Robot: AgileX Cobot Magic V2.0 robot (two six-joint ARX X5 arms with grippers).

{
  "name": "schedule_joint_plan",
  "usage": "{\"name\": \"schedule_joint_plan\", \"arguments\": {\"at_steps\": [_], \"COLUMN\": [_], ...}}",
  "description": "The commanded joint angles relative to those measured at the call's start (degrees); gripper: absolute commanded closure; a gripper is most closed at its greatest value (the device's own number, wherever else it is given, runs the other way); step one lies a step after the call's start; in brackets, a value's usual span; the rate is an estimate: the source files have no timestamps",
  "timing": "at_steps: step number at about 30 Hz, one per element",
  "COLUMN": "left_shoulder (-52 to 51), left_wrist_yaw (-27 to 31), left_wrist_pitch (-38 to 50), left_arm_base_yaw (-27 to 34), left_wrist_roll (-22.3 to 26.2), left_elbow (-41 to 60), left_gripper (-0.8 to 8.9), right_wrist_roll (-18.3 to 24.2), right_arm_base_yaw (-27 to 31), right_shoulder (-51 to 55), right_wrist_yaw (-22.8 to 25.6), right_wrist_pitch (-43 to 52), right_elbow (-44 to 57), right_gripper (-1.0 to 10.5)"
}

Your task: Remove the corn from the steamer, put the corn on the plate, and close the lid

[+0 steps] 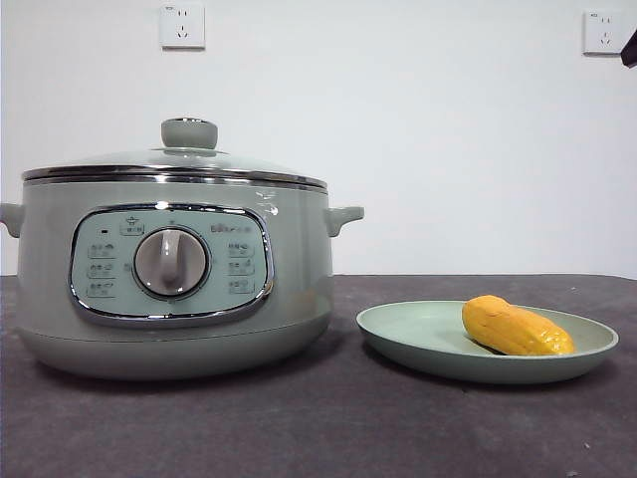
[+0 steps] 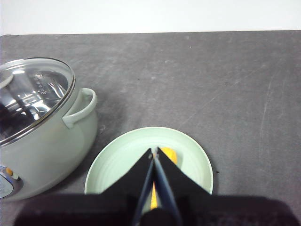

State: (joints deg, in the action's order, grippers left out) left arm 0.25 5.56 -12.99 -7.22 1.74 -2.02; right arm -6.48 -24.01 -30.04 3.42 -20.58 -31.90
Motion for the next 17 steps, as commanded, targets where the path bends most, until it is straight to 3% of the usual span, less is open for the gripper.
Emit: {"name": "schedule_joint_plan", "arguments": {"at_steps": [1,17], "left_shoulder": [-0.2,-0.2], "left_wrist_yaw": [-0.1,0.2], "left_wrist_pitch": [0.1,0.2], "left_arm_base_yaw": [0.5,0.6], "left_wrist_roll": [-2.0,-1.9], "left_elbow": [0.9,0.9], "left_gripper": [8.17,8.17], "right_wrist_roll": [-0.5,-0.5], "right_arm_base_yaw": [0.0,0.0], "right_shoulder": [0.1,0.0], "right_wrist_yaw": [0.0,0.0], "right_wrist_pitch": [0.3,0.3], "right_elbow": [0.1,0.1], "right_gripper": [9.4,9.4]}}
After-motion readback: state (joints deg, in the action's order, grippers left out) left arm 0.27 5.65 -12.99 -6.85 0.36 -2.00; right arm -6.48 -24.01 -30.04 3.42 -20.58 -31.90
